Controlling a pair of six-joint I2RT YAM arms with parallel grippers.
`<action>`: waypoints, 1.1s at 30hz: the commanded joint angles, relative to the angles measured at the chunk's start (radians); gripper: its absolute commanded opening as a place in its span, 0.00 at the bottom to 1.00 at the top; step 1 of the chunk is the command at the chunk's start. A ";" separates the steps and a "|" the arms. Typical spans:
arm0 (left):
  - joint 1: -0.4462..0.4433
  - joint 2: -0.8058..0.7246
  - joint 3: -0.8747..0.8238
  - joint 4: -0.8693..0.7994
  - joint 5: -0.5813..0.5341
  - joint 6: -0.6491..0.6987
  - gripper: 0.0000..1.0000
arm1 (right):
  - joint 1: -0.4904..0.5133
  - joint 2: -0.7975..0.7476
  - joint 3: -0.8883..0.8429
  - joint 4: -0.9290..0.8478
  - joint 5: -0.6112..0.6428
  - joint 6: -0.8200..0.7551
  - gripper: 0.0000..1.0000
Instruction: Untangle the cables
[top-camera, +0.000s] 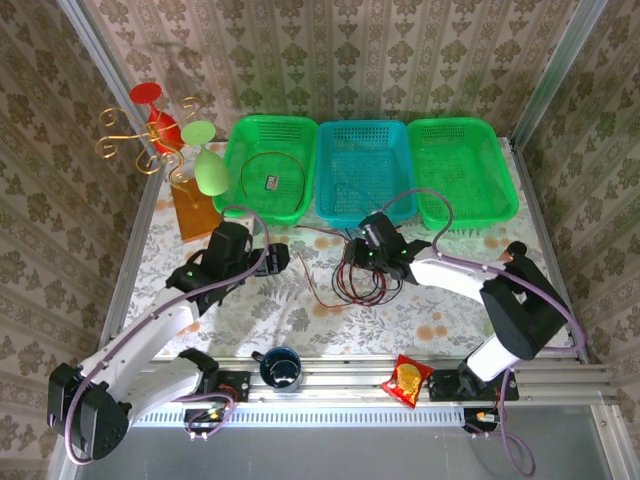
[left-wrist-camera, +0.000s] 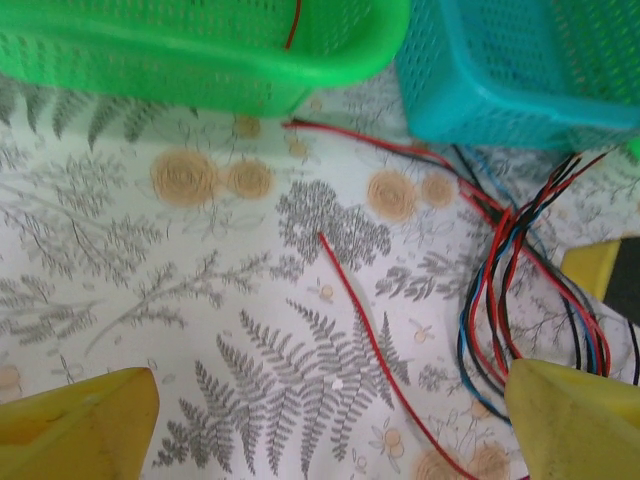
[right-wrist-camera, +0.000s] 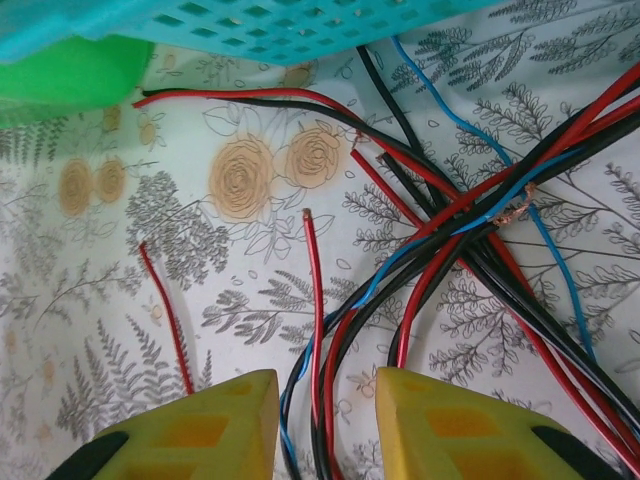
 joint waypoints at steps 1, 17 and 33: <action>0.006 -0.005 -0.020 0.023 0.036 -0.032 0.89 | 0.012 0.050 0.037 0.070 0.047 0.034 0.32; 0.018 -0.034 -0.017 -0.011 0.025 -0.014 0.89 | 0.019 0.192 0.103 0.119 0.114 0.038 0.24; 0.017 -0.038 0.004 -0.035 0.029 -0.025 0.88 | 0.034 0.225 0.071 0.202 0.123 0.046 0.09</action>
